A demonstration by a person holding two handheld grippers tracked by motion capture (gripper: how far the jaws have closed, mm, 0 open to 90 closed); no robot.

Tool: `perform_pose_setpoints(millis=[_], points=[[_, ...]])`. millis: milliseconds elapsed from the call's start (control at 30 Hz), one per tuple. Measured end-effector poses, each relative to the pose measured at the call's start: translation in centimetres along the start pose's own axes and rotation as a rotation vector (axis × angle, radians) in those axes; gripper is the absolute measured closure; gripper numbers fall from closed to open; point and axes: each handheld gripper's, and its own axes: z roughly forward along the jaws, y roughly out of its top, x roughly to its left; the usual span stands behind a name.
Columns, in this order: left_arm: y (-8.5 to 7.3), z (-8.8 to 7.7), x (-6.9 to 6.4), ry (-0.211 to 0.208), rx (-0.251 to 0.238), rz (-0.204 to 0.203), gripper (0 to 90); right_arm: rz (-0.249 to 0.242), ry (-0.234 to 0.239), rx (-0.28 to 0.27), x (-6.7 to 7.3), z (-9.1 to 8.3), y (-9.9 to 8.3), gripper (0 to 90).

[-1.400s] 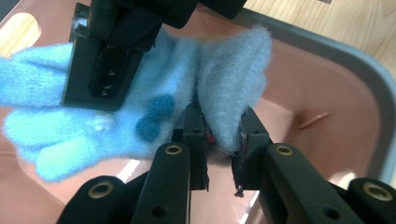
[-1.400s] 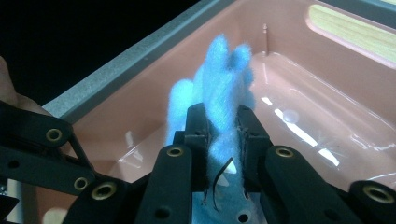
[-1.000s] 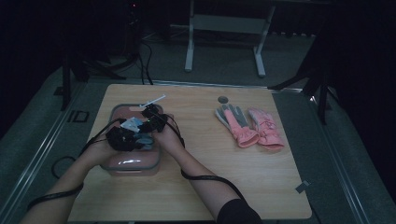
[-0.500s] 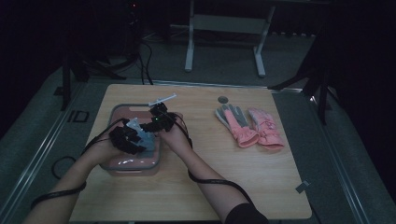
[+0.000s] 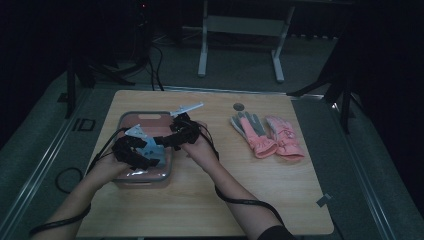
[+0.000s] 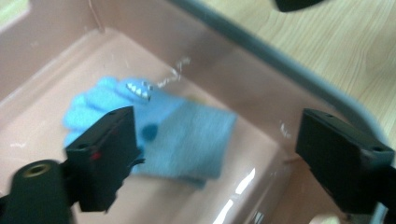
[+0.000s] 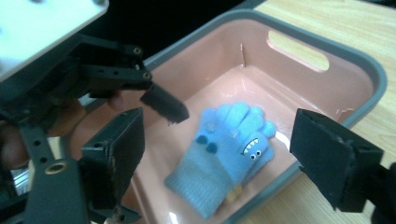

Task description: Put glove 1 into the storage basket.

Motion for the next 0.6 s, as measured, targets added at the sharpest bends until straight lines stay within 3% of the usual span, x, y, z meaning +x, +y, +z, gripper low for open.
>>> perform_pose_setpoints(millis=[133, 300, 433, 600], points=[[1.1, -0.1, -1.2, 0.0, -0.066, 0.011, 10.5, -0.011, -0.019, -0.03, -0.1, -1.6, -0.4, 17.7], [2.2, 0.0, -2.7, -0.037, -0.13, 0.022, 10.5, -0.051, -0.033, -0.028, -0.7, -3.6, -1.1, 14.7], [2.9, 0.4, -4.2, -0.06, -0.15, 0.039, 10.6, -0.076, -0.07, -0.016, -1.3, -5.1, -1.9, 14.1], [3.6, 1.3, -5.6, -0.099, -0.16, 0.049, 10.7, -0.064, -0.082, 0.011, -2.1, -6.4, -2.7, 13.9]])
